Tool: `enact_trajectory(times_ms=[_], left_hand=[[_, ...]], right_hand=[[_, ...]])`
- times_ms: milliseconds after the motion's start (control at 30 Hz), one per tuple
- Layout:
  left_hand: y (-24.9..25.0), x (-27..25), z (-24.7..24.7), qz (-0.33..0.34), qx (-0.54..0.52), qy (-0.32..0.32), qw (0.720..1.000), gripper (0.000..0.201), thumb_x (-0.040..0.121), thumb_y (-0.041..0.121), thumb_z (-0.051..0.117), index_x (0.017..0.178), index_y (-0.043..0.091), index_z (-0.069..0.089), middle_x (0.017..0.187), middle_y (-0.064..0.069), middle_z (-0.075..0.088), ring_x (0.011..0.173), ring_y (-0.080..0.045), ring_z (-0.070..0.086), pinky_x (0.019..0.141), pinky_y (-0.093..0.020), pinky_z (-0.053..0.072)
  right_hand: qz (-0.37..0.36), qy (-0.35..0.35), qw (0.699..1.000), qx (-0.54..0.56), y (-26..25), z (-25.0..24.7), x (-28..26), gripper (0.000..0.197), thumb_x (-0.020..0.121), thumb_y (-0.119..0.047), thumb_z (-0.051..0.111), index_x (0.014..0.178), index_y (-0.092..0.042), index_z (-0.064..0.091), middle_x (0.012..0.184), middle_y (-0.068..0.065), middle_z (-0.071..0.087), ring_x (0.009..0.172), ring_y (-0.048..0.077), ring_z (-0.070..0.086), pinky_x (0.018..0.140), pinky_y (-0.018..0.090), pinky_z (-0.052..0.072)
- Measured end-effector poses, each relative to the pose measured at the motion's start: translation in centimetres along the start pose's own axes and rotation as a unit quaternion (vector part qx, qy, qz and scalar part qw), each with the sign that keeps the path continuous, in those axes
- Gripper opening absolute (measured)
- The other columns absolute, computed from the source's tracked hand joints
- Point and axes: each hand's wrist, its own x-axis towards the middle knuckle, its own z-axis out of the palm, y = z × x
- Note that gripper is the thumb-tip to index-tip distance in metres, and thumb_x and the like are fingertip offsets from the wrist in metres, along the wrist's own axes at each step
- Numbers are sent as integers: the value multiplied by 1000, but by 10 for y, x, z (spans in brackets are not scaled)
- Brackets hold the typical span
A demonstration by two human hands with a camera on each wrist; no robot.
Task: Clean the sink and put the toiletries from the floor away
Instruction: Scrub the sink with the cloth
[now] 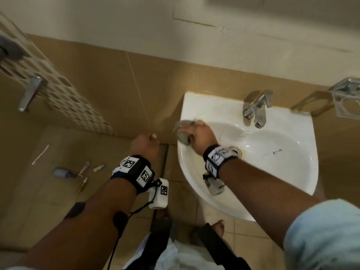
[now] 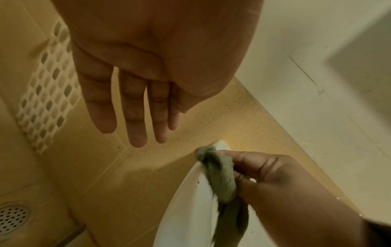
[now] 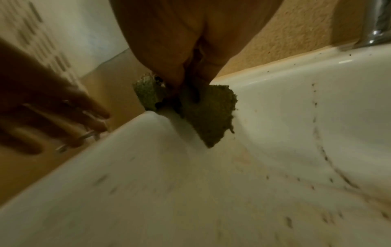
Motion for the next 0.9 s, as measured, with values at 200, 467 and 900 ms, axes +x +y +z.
enact_trajectory(times_ms=[200,467,900], left_hand=[[22,-6,5,18,9,-15,1000,27,98,24,43,108,21,69,119,-8,69,107,-30,64,95,-37,53],[40,-23,40,29,118,-108,987,45,93,45,63,118,7,68,119,-12,70,111,-31,64,88,-31,48],[74,-32,71,68,377,-125,915,59,103,42,47,143,0,44,151,-16,45,139,-30,44,111,-34,37]], right_hand=[[-105,-31,993,37,-4,37,-80,22,85,-19,74,105,-30,76,115,-8,71,102,13,61,91,28,50],[-154,-159,975,-7,24,1,-190,28,87,-26,60,110,-29,75,122,-13,69,100,6,44,83,3,27],[294,-17,952,-80,159,-230,-292,34,93,-4,59,98,-32,79,84,5,77,60,6,63,52,9,43]])
